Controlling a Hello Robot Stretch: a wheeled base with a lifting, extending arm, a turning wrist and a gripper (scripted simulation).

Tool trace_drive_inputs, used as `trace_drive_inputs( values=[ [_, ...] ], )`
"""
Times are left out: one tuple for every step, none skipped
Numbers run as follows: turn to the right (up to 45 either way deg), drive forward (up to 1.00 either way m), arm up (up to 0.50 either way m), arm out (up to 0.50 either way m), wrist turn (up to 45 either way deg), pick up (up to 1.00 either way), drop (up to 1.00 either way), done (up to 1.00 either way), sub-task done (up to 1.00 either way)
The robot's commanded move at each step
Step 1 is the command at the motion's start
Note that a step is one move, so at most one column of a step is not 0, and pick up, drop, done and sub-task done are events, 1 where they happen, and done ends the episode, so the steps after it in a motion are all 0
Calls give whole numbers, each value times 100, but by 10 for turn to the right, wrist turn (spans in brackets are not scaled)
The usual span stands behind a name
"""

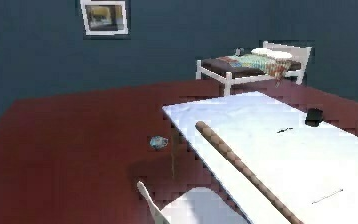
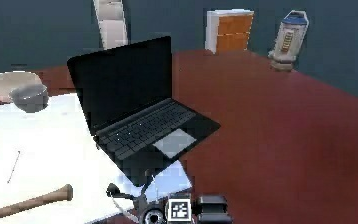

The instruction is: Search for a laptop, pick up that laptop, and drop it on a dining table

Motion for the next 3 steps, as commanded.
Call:
trace_drive_inputs(
  values=[
    [450, 0, 0, 0, 0, 0, 0, 0, 0],
    [450, 0, 0, 0, 0, 0, 0, 0, 0],
    [150, 0, 0, 0, 0, 0, 0, 0, 0]
  ],
)
